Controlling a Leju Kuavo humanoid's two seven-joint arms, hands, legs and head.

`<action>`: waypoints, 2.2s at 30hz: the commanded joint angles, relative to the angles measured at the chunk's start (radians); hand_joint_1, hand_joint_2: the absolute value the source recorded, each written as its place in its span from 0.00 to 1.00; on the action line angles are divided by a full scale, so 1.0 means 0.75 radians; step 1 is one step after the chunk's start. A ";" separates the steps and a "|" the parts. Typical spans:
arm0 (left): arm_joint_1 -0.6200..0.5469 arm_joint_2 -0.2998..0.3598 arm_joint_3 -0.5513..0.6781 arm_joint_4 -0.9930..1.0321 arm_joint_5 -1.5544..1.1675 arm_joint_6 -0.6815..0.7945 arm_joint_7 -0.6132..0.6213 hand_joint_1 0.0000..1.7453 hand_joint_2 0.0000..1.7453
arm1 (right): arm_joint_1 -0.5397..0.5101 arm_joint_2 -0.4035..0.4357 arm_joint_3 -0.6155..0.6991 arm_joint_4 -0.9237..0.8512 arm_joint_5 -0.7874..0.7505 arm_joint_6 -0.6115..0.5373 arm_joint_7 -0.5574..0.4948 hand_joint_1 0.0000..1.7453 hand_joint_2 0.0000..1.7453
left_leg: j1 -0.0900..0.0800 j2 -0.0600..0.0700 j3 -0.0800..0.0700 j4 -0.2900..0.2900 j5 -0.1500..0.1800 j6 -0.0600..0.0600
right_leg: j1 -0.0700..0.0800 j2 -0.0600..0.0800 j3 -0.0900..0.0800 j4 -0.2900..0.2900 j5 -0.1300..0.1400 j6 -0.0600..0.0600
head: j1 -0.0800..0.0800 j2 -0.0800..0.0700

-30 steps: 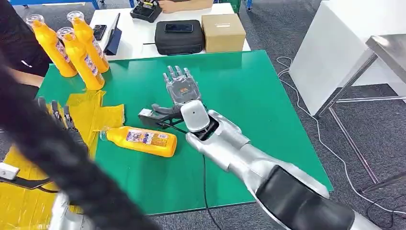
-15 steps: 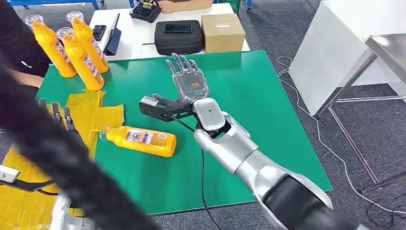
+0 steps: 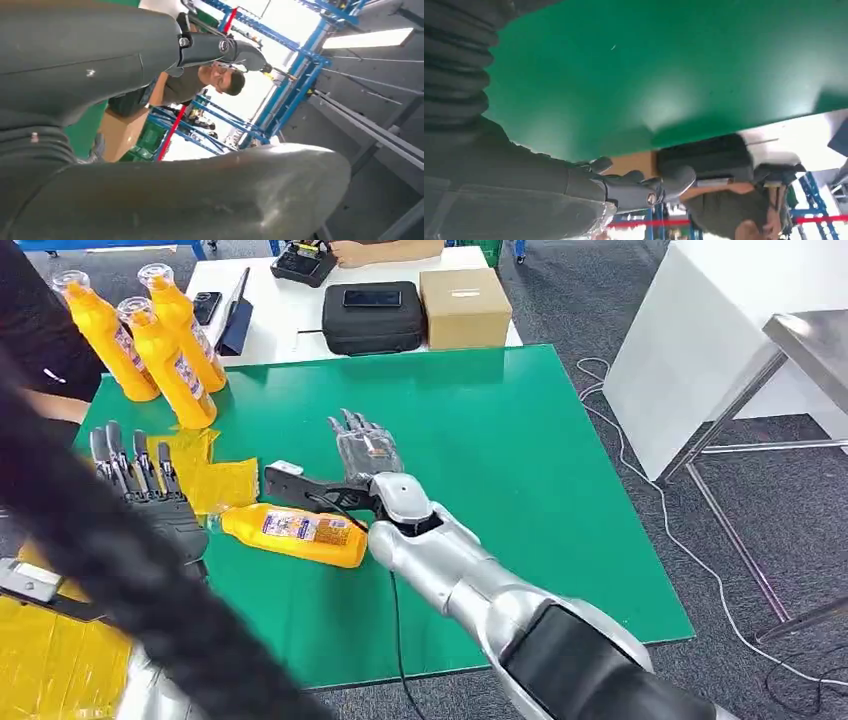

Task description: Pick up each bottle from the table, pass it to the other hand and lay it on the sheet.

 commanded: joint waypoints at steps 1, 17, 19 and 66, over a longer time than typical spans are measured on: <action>0.008 0.031 0.001 -0.032 -0.012 -0.003 -0.002 0.00 0.00 | -0.130 0.006 0.381 0.058 -0.147 -0.047 0.040 0.00 1.00 | 0.000 0.000 0.002 0.000 -0.001 -0.001 | 0.000 -0.001 0.002 0.000 -0.001 0.000 | 0.000 0.000; 0.021 0.022 0.005 -0.038 -0.020 -0.013 0.002 0.00 0.00 | -0.110 0.006 0.447 0.070 -0.192 -0.003 0.039 0.00 1.00 | 0.000 0.000 0.004 -0.001 -0.001 -0.001 | 0.000 -0.001 0.004 -0.001 -0.002 0.000 | 0.001 0.000; 0.015 0.016 0.003 -0.032 -0.024 -0.019 0.006 0.00 0.00 | -0.110 0.006 0.459 0.078 -0.202 -0.002 0.029 0.00 1.00 | 0.000 -0.001 0.005 -0.002 -0.001 -0.001 | 0.000 -0.002 0.005 -0.001 -0.002 0.000 | 0.001 0.000; 0.018 0.013 0.071 -0.009 -0.047 -0.043 0.020 0.00 0.00 | 0.177 -0.032 0.251 0.036 0.059 0.093 -0.057 0.00 1.00 | 0.000 -0.003 0.009 -0.004 -0.002 -0.002 | 0.001 -0.005 0.010 -0.004 -0.003 0.000 | 0.001 0.000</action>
